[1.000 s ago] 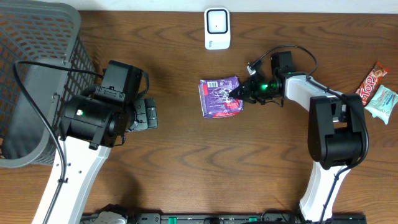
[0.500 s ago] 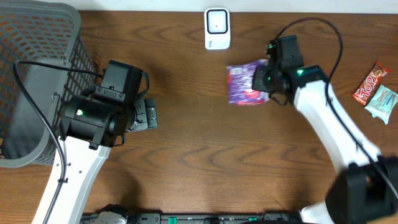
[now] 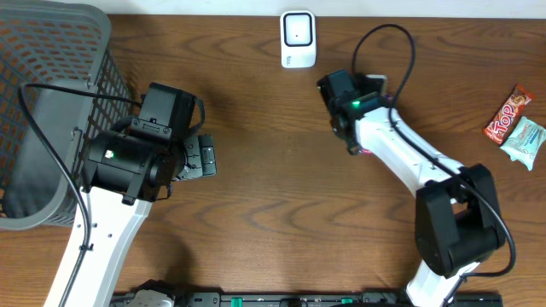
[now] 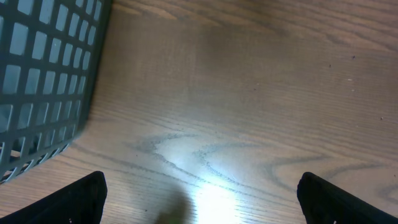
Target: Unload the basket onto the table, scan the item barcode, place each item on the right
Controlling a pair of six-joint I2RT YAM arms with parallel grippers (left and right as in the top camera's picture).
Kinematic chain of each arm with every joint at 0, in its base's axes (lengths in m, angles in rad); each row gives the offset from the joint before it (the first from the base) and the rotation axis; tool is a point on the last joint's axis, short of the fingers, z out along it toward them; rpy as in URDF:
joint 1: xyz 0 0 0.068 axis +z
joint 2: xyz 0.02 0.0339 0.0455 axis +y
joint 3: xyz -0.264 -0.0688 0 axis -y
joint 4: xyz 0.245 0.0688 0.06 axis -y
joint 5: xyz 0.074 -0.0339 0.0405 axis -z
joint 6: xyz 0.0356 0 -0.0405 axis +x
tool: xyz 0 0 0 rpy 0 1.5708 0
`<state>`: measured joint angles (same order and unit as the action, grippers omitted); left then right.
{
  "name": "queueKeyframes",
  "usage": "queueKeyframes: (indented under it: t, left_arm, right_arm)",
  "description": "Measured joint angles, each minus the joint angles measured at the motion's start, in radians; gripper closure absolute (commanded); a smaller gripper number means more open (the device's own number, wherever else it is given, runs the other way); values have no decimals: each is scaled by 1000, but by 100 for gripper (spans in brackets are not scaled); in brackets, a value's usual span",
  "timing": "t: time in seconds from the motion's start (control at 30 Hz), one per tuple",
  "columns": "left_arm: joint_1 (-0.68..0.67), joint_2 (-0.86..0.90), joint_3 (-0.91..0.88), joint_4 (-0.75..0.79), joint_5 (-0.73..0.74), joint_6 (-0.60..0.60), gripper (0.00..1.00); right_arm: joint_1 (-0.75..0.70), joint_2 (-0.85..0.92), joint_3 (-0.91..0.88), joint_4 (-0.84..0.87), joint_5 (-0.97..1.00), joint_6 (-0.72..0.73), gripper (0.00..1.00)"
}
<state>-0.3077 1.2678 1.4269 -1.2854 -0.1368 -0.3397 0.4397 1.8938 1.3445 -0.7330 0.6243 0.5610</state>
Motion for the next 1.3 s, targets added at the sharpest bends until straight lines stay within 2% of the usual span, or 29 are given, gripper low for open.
queueKeyframes:
  t: [0.07, 0.2, 0.4, 0.63, 0.83, 0.97, 1.1, 1.13, 1.2, 1.27, 1.3]
  left_arm:
    - [0, 0, 0, 0, 0, 0, 2]
    - [0, 0, 0, 0, 0, 0, 2]
    - [0, 0, 0, 0, 0, 0, 2]
    - [0, 0, 0, 0, 0, 0, 2]
    - [0, 0, 0, 0, 0, 0, 2]
    - [0, 0, 0, 0, 0, 0, 2]
    - [0, 0, 0, 0, 0, 0, 2]
    - [0, 0, 0, 0, 0, 0, 2]
    - [0, 0, 0, 0, 0, 0, 2]
    - [0, 0, 0, 0, 0, 0, 2]
    - [0, 0, 0, 0, 0, 0, 2]
  right_arm:
    - [21, -1, 3, 58, -80, 0, 19]
    - [43, -2, 37, 93, -256, -2, 1]
    - [1, -32, 167, 29, -468, -2, 1]
    - [-195, -121, 224, -111, -555, -32, 1]
    - [-336, -117, 122, -100, -713, -102, 1]
    - [-380, -90, -17, 80, -875, -133, 1]
    - [-393, -32, -148, 282, -1057, -152, 9]
    - [-393, -17, -175, 312, -1089, -151, 15]
    - [-392, 18, -215, 363, -1139, -142, 38]
    - [-392, 55, -233, 407, -1198, -128, 51]
    - [-391, 64, -233, 421, -1217, -121, 62]
